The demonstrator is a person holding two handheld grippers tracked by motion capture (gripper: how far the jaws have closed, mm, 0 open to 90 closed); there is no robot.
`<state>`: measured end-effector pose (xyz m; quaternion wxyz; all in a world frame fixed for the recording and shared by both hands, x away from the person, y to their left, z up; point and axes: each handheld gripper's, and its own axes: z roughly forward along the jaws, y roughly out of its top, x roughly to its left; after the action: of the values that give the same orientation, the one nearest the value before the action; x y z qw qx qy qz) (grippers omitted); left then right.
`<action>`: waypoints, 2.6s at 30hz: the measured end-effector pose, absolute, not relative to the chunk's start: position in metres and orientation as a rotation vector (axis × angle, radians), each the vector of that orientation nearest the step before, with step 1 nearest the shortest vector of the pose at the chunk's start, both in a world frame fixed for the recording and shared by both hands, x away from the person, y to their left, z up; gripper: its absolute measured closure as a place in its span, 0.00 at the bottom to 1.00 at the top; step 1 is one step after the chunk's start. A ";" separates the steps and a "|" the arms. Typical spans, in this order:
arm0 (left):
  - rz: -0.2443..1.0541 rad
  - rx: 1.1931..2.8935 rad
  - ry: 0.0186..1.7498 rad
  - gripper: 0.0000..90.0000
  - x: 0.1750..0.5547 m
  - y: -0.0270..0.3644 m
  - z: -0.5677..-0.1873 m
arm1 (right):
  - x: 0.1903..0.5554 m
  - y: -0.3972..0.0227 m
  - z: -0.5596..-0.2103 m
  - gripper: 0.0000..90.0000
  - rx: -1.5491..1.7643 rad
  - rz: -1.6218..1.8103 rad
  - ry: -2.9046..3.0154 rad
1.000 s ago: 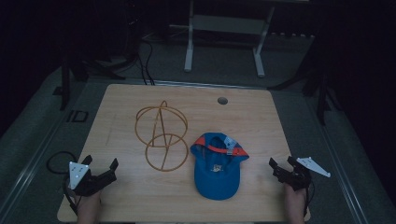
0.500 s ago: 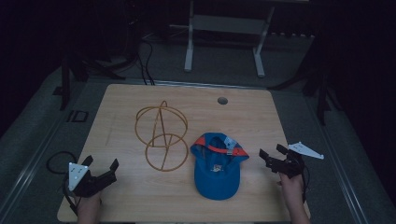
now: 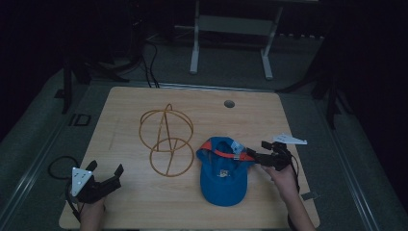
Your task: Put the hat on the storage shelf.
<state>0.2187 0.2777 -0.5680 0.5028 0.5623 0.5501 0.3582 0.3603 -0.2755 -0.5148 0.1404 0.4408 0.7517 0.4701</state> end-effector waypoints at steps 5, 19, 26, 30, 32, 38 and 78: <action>0.865 1.362 1.315 0.04 0.218 0.275 -0.567 | 0.373 -0.255 -0.524 0.29 1.241 1.285 2.224; 0.833 1.386 1.284 0.04 0.218 0.271 -0.566 | 0.396 -0.226 -0.540 0.46 1.176 1.099 2.333; 0.831 1.392 1.281 0.04 0.218 0.270 -0.566 | 0.395 -0.214 -0.549 0.58 1.080 0.975 2.405; 0.833 1.389 1.285 0.04 0.218 0.270 -0.566 | 0.394 -0.211 -0.555 0.69 1.062 0.930 2.407; 0.838 1.393 1.289 0.04 0.218 0.270 -0.566 | 0.392 -0.209 -0.556 0.79 1.036 0.896 2.408; 0.840 1.399 1.292 0.04 0.218 0.269 -0.566 | 0.391 -0.210 -0.551 0.98 1.068 0.916 2.406; 0.651 1.490 1.236 0.05 0.210 0.256 -0.527 | 0.343 -0.243 -0.378 0.99 0.870 1.302 2.074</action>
<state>0.2104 0.2565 -0.5269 0.5224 0.6221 0.5160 0.2717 0.3432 -0.2429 -0.3784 0.2679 0.3226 0.7690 0.4826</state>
